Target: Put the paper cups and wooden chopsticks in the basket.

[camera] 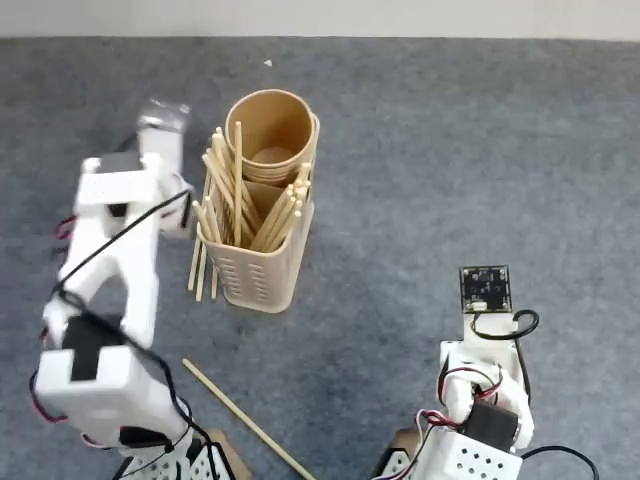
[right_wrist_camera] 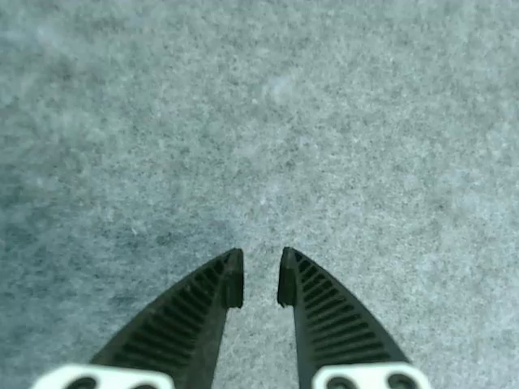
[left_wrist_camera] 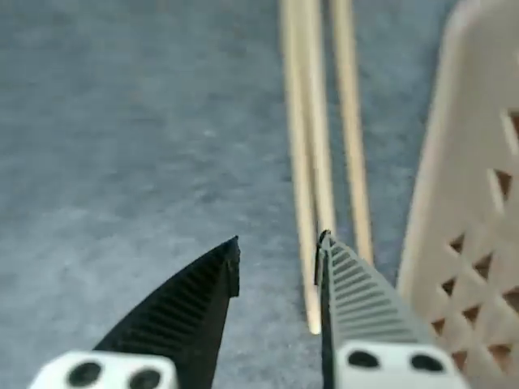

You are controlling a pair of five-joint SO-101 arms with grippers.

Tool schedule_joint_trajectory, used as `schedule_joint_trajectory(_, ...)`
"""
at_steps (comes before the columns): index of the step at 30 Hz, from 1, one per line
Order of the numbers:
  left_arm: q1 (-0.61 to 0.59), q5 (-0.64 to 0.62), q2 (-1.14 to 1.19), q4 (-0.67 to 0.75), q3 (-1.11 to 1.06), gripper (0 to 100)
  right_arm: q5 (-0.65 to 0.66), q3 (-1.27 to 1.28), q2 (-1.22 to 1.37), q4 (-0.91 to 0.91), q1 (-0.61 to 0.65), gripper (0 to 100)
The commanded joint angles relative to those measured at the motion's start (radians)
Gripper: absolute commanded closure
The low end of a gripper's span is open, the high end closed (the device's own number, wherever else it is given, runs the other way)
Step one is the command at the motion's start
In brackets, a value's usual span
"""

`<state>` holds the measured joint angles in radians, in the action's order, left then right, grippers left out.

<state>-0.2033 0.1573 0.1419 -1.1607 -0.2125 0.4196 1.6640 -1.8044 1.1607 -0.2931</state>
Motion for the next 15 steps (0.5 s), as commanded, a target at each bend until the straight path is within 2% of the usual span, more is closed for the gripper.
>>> schedule_joint_trajectory(1, 0.042, 0.046, 0.054, -0.008, 0.039, 82, 0.009, 0.156, -0.001, 0.004, -0.015, 91.0)
schedule_joint_trajectory(10, 0.038, 0.048, 0.145, 0.029, 0.041, 82, 0.009, 0.156, -0.001, 0.004, -0.015, 91.0)
schedule_joint_trajectory(15, 0.036, 0.048, 0.263, 0.097, 0.065, 88, 0.009, 0.156, -0.001, 0.004, -0.016, 91.0)
